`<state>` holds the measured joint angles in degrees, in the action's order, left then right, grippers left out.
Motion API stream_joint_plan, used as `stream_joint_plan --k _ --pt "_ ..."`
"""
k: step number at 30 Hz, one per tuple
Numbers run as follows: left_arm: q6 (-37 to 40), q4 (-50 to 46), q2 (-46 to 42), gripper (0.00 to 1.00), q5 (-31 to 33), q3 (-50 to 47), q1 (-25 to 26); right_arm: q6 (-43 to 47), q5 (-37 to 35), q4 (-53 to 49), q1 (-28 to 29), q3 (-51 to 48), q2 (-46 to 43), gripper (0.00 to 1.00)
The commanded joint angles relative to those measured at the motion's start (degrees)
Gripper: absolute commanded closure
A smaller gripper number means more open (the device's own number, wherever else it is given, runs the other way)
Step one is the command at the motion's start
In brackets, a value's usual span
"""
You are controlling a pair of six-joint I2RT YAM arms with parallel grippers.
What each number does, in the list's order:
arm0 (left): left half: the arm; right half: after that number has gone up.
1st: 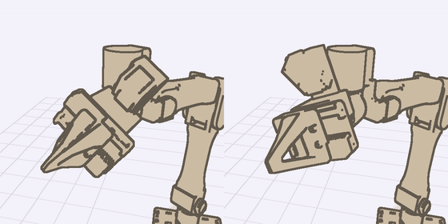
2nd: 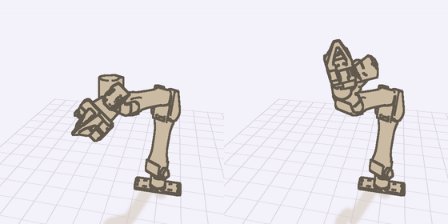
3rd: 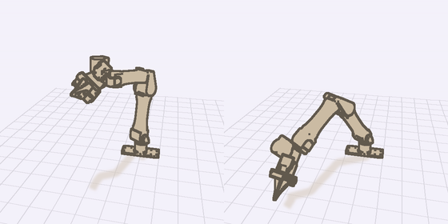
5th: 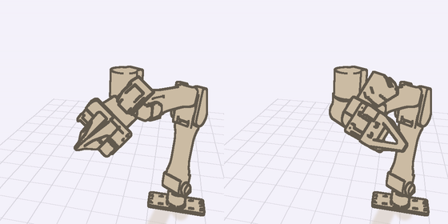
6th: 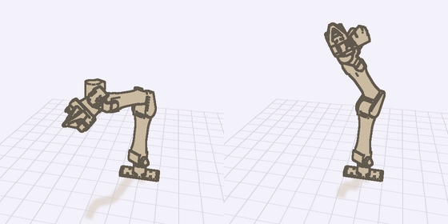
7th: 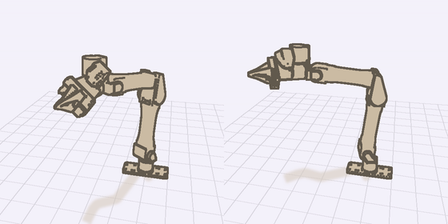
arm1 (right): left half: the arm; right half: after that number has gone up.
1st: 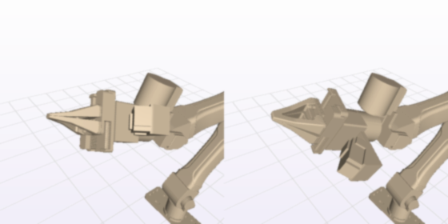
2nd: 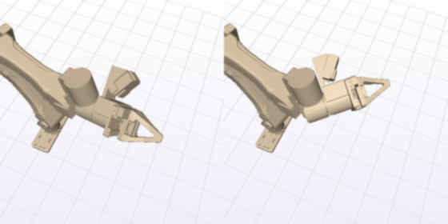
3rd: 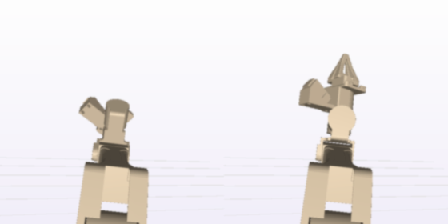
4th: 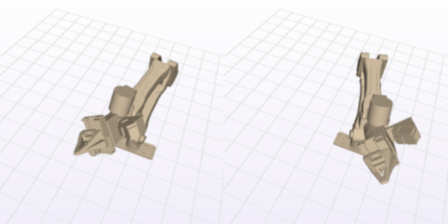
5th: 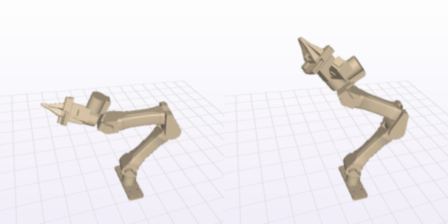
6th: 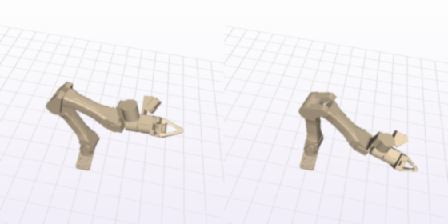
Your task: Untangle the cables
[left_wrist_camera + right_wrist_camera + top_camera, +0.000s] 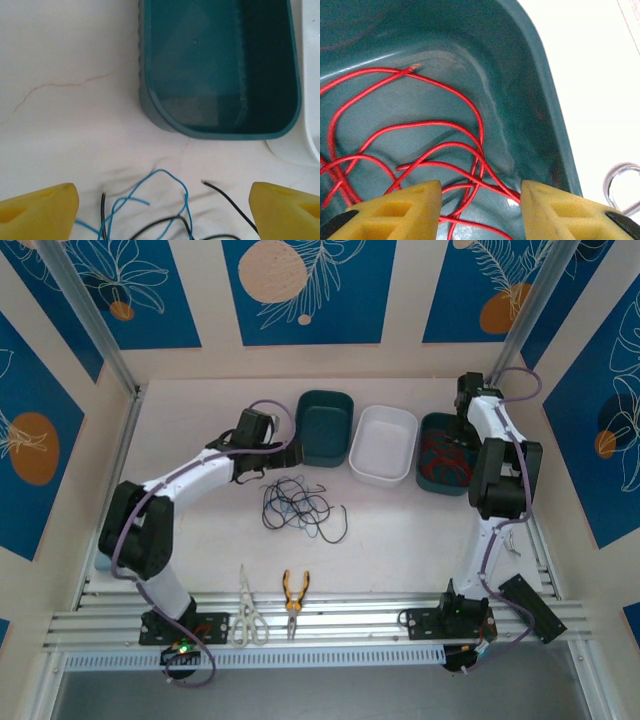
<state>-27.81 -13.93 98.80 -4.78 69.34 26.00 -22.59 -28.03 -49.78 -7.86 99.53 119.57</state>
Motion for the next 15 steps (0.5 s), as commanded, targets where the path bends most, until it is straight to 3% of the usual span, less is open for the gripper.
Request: stream_joint_plan --k 1,15 --pt "3.0 -1.6 3.7 0.16 -0.9 4.5 -0.6 -0.5 1.8 -1.5 0.5 1.2 -5.6 0.54" --pt "6.6 -4.7 16.6 0.23 1.2 16.7 -0.5 -1.9 2.8 -0.5 5.9 -5.6 -14.5 0.47"
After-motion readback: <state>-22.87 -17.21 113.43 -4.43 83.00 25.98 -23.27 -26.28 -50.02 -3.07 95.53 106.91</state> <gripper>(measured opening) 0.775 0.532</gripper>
